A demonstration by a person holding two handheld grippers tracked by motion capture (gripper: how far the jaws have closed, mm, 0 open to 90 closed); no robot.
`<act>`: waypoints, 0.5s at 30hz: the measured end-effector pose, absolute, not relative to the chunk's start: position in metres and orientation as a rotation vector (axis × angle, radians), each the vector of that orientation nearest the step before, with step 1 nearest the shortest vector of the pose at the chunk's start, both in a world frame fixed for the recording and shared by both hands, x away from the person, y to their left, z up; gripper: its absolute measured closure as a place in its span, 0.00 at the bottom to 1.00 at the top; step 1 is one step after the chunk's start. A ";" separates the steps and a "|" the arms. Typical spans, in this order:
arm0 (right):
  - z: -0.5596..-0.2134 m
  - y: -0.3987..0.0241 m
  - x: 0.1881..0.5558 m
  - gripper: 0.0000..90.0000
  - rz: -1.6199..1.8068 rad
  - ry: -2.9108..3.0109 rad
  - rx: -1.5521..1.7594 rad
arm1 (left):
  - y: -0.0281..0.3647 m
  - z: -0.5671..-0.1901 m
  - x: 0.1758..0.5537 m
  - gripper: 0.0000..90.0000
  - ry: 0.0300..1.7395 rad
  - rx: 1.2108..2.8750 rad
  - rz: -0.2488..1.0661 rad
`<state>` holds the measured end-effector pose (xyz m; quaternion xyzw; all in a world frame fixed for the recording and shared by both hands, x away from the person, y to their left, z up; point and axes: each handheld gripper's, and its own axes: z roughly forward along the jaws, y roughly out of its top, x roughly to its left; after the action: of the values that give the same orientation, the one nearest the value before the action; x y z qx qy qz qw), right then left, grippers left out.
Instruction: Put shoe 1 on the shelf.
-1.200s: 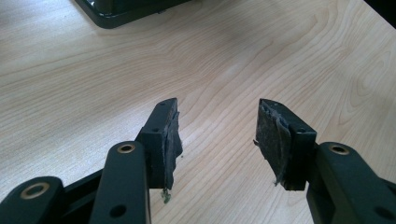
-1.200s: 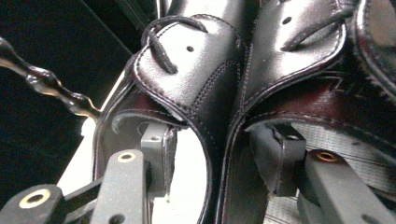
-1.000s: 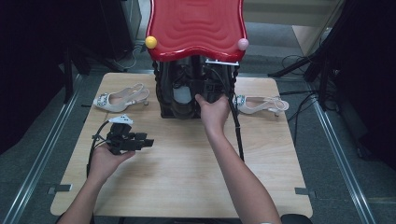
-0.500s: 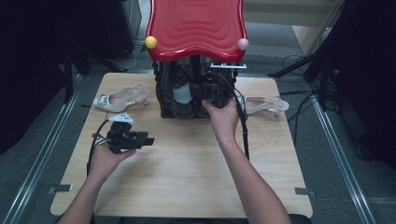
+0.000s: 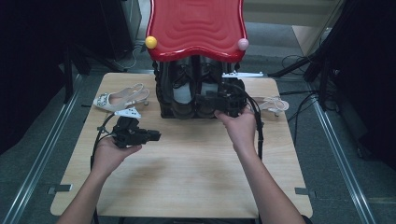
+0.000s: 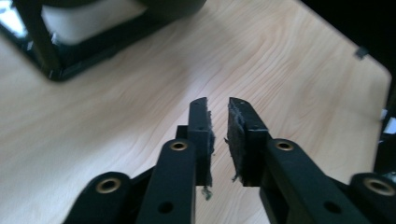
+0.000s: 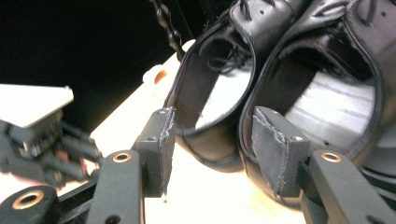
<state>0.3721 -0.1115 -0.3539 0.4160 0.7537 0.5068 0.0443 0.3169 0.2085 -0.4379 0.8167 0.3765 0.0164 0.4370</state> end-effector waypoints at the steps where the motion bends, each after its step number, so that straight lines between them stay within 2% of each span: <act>1: -0.353 -0.115 0.370 0.56 1.545 2.314 1.265 | 0.208 -0.433 0.319 0.92 0.924 2.032 0.051; 10: -0.365 -0.136 0.354 0.51 1.593 2.371 1.247 | 0.199 -0.382 0.348 0.98 0.875 2.027 0.085; 15: -0.376 -0.137 0.351 0.57 1.614 2.401 1.237 | 0.195 -0.358 0.364 0.99 0.852 2.009 0.077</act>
<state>0.3509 -0.1372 -0.3759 0.3931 0.7630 0.5131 -0.0025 0.3641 0.1948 -0.3583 0.8166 0.3462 0.0311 0.4608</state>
